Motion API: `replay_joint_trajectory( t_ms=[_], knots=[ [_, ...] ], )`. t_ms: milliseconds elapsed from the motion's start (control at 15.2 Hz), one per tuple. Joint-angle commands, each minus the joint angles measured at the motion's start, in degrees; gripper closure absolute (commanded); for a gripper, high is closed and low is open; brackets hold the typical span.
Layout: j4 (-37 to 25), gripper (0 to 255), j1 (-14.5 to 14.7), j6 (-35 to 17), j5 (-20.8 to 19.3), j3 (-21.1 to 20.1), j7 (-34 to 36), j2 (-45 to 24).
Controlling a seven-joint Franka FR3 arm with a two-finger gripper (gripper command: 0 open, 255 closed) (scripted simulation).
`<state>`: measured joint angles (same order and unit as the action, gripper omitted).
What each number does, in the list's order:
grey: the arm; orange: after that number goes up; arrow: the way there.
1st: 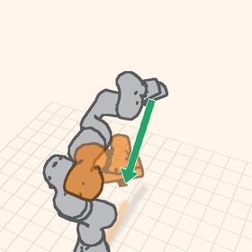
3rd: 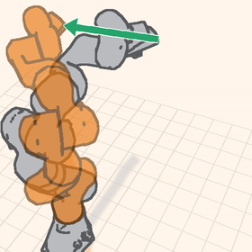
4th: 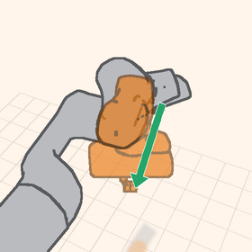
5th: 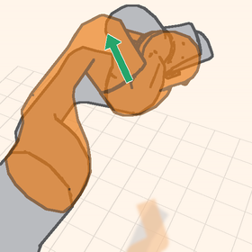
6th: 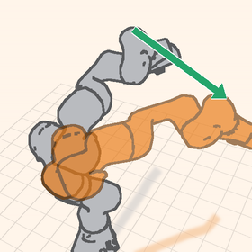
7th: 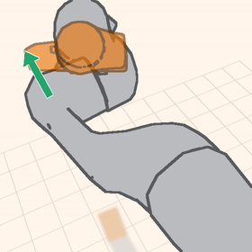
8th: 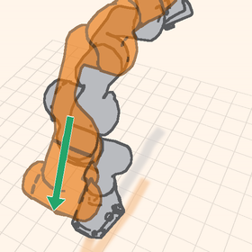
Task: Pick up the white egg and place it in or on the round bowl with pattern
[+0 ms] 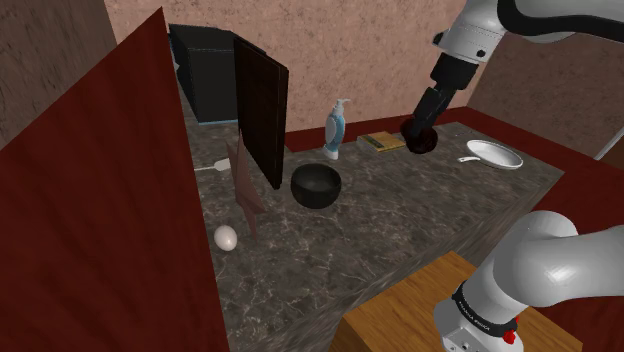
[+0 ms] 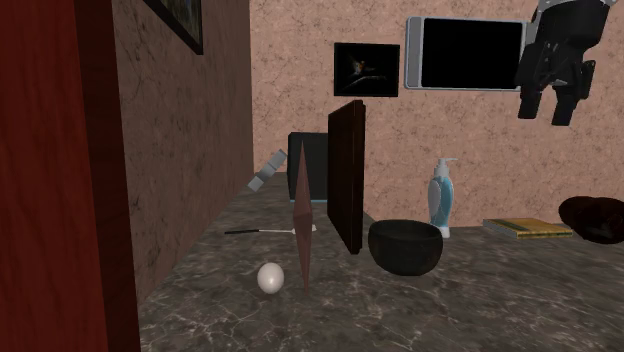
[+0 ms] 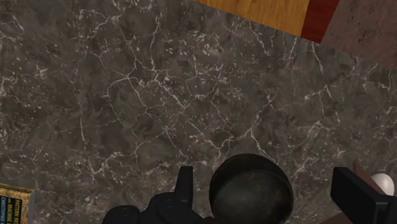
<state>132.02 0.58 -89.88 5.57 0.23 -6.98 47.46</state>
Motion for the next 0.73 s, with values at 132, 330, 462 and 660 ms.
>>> replay_joint_trajectory(
  t_ms=[132,330,462,660],
  knots=[
    [0.88,0,0.43,-2.15,1.05,-2.94,2.90,-1.08],
    [1.62,0,1.01,-5.43,2.43,-7.36,7.24,-3.38],
    [1.70,0,1.30,-7.63,3.16,-10.31,10.15,-5.36],
    [1.23,0,1.57,-10.90,3.85,-14.72,14.60,-8.98]
  ],
)
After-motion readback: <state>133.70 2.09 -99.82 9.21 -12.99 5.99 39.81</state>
